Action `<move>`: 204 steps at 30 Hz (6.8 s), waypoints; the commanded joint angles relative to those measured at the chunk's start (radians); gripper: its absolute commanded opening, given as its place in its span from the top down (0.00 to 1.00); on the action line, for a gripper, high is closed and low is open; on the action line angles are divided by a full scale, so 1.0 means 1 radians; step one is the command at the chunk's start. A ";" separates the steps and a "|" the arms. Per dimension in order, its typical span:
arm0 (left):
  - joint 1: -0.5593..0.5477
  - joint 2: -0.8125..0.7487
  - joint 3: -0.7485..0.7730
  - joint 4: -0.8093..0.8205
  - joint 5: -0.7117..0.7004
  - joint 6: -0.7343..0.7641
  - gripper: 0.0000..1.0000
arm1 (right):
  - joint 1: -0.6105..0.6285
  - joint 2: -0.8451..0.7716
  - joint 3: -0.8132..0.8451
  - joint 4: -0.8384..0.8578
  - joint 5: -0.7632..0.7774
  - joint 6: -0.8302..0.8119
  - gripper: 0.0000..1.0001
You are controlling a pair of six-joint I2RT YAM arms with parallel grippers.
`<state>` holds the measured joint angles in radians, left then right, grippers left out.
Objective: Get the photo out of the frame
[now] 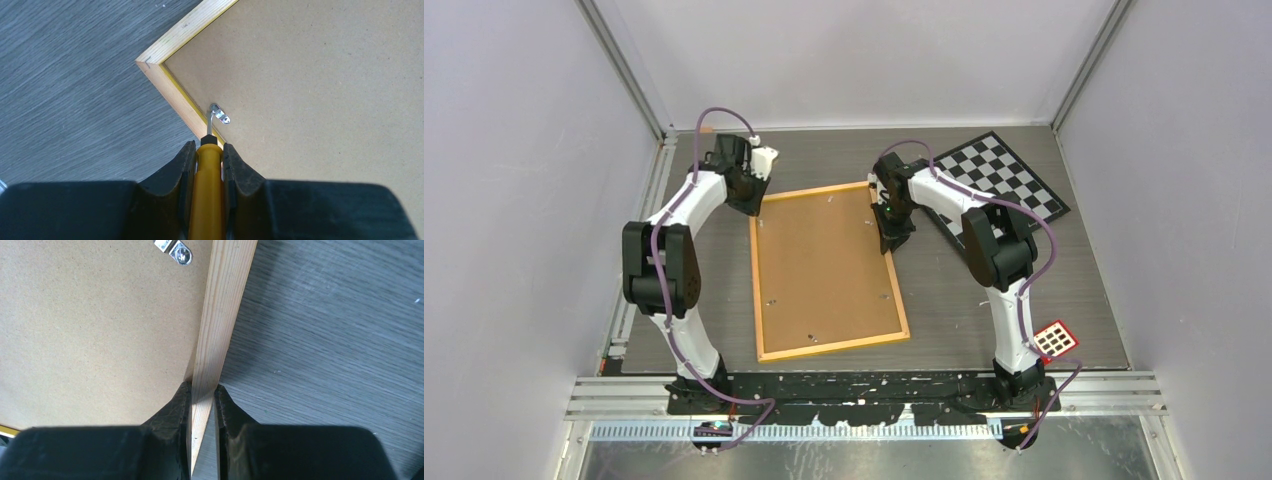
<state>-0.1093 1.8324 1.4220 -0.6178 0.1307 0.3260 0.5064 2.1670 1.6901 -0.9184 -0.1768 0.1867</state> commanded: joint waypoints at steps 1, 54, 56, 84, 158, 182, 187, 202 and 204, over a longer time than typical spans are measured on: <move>-0.003 0.010 0.010 0.022 0.026 0.013 1.00 | 0.009 0.057 -0.017 -0.051 0.014 -0.033 0.99; -0.179 -0.149 0.265 -0.490 0.798 -0.263 1.00 | 0.114 -0.592 -0.222 0.286 -0.273 -0.541 0.21; -0.180 -0.150 0.249 -0.478 0.848 -0.289 1.00 | 0.141 -0.588 -0.222 0.290 -0.275 -0.549 0.23; -0.182 -0.169 0.124 -0.251 0.937 -0.488 0.23 | 0.216 -0.573 -0.208 0.322 -0.231 -0.469 1.00; 0.143 0.164 -0.024 0.025 -0.212 -0.616 0.91 | -0.218 -0.527 -0.249 0.259 0.240 -0.050 0.00; -0.213 -0.174 -0.108 -0.161 0.264 0.093 0.31 | -0.270 -0.382 -0.300 0.372 -0.417 0.278 0.01; -0.406 -0.149 -0.143 -0.142 0.244 0.133 0.32 | -0.267 -0.361 -0.316 0.349 -0.428 0.275 0.00; -0.635 -0.054 -0.269 0.002 0.051 0.226 0.49 | -0.268 -0.348 -0.380 0.351 -0.440 0.274 0.00; -0.645 -0.056 -0.289 0.012 0.044 0.232 0.55 | -0.268 -0.327 -0.379 0.352 -0.457 0.284 0.00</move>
<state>-0.7376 1.7851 1.1740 -0.6594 0.2123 0.5205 0.2337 1.8145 1.3087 -0.5903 -0.5934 0.4519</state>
